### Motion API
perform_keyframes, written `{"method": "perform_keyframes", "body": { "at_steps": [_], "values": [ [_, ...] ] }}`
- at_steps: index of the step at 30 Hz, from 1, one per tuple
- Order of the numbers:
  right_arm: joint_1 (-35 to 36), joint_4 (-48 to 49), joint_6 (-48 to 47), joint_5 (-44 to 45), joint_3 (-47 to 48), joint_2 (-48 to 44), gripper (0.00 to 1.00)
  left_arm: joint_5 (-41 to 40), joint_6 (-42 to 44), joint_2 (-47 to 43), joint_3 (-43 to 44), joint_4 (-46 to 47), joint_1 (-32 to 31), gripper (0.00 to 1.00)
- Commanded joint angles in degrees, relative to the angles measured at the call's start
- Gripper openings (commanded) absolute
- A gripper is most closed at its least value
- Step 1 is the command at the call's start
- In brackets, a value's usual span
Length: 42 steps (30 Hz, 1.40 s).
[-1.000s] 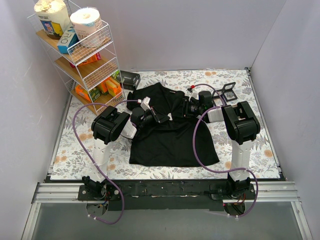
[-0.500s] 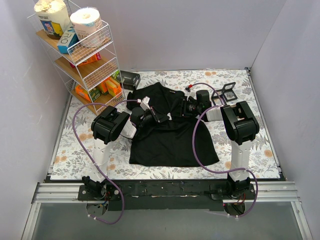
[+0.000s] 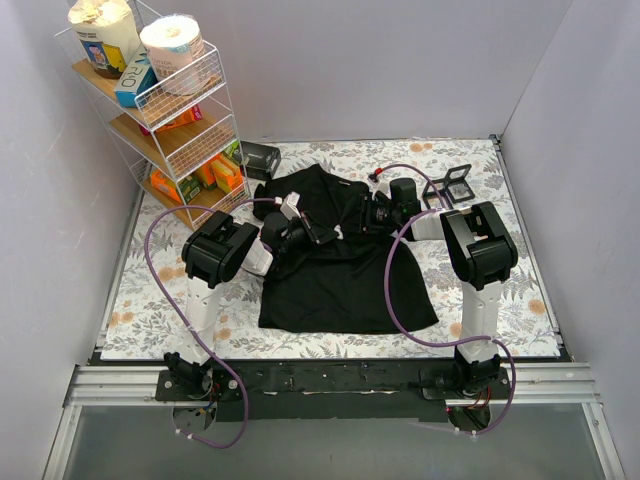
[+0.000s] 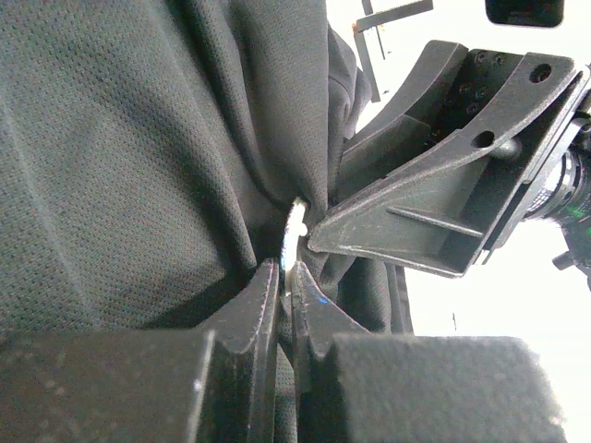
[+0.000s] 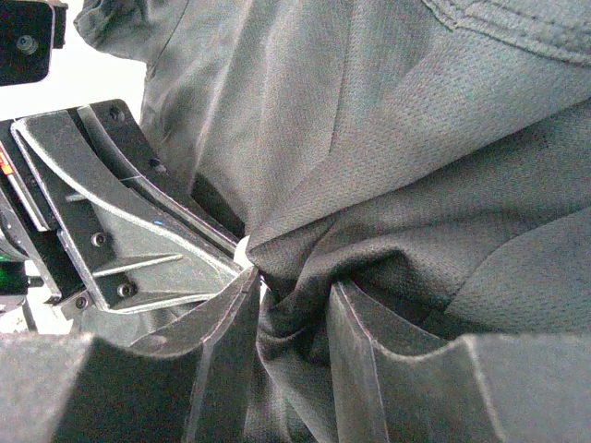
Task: Pin the brooch onto the clothing
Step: Pin the brooch to the clothes.
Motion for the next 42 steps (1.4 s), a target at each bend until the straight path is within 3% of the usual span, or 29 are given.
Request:
{"method": "perform_keyframes", "body": {
  "at_steps": [1, 20, 42],
  "values": [
    [1.43, -9.55, -3.17, 5.32, -0.40, 4.09, 0.42, 0.37, 1.60, -1.95, 1.67, -1.83, 0.06, 0.00],
    [1.96, -13.60, -3.53, 6.99, 0.48, 3.74, 0.41, 0.55, 3.10, -3.44, 3.95, -5.79, 0.06, 0.00],
    [2.58, -14.30, -1.68, 7.16, -1.46, 2.51, 0.34, 1.95, 2.39, -3.88, 3.87, -1.22, 0.06, 0.00]
  ]
}}
